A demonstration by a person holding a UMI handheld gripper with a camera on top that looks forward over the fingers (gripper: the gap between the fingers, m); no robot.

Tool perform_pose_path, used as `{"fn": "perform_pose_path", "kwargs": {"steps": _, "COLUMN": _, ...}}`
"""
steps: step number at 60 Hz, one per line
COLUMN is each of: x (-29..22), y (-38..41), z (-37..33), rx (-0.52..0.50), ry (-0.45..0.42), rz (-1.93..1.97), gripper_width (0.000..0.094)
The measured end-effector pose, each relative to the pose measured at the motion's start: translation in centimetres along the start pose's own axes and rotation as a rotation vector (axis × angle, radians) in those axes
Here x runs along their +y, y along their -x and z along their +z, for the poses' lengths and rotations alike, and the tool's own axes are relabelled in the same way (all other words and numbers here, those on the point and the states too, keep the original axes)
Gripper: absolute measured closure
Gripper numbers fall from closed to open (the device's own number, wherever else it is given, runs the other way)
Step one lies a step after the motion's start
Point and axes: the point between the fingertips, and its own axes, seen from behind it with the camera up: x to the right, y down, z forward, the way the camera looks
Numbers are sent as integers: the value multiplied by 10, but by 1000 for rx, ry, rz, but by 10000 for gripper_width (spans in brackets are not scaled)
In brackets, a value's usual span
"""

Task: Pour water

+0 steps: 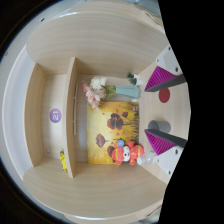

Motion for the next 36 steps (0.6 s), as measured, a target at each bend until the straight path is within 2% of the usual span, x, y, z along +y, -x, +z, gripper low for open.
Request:
{"fn": "perform_pose_path", "kwargs": {"steps": 4, "x": 19, "y": 21, "z": 7, "rx": -34, "ry": 10, "rz": 7, "gripper_width": 175}}
{"fn": "perform_pose_path", "kwargs": {"steps": 6, "x": 20, "y": 28, "z": 0, "rx": -21, "ry": 8, "rz": 13, "gripper_width": 176}}
{"fn": "perform_pose_path", "kwargs": {"steps": 8, "x": 51, "y": 48, "z": 11, "rx": -22, "ry": 32, "rz": -3, "gripper_width": 176}}
{"fn": "perform_pose_path", "kwargs": {"steps": 12, "x": 80, "y": 73, "z": 15, "rx": -25, "ry": 66, "rz": -19, "gripper_width": 178}}
{"fn": "perform_pose_path", "kwargs": {"steps": 19, "x": 116, "y": 134, "z": 30, "rx": -104, "ry": 110, "rz": -6, "gripper_width": 171}}
{"fn": "perform_pose_path", "kwargs": {"steps": 28, "x": 137, "y": 186, "z": 64, "rx": -163, "ry": 145, "rz": -13, "gripper_width": 170}}
{"fn": "perform_pose_path", "kwargs": {"steps": 36, "x": 133, "y": 208, "z": 104, "rx": -161, "ry": 131, "rz": 11, "gripper_width": 170}}
